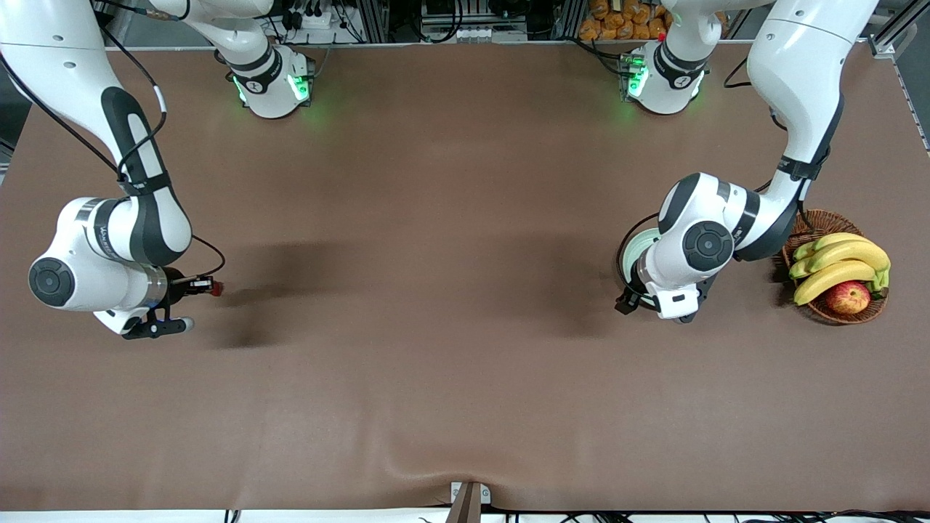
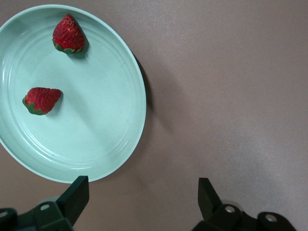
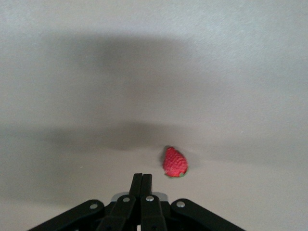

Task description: Collect all strawberries into plate

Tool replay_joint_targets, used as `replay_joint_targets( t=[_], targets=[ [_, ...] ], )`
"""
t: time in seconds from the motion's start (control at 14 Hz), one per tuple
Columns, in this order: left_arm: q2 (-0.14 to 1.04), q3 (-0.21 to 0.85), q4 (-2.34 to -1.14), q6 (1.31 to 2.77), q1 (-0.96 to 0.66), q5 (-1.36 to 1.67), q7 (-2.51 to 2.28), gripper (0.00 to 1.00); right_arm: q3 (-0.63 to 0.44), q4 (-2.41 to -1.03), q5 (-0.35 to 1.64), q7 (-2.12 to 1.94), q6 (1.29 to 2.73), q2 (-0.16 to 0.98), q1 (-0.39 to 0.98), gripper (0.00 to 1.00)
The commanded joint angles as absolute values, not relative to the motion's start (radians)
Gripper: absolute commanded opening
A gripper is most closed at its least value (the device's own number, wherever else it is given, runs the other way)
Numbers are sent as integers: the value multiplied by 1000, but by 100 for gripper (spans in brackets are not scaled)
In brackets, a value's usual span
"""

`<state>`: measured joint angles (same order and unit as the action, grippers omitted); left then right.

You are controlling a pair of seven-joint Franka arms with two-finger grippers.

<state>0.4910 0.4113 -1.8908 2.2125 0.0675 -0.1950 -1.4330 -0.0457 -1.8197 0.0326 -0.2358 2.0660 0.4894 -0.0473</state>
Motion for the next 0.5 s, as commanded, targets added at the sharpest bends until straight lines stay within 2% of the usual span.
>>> replay_joint_targets(
  t=[0.0, 0.07, 0.21, 0.43],
  targets=[
    [483, 411, -1894, 2210, 63, -201, -1420, 100, -35, -1822, 9, -245, 2120, 511, -72, 42],
    [483, 411, -1894, 2210, 63, -201, -1420, 100, -35, -1825, 9, -245, 2143, 520, -74, 56],
    [486, 411, -1894, 2210, 55, -201, -1420, 100, -35, -1827, 9, -245, 2154, 531, -83, 76],
    [488, 410, -1894, 2210, 52, -202, -1420, 100, -35, -1827, 9, -247, 2154, 548, -97, 77]
  ],
)
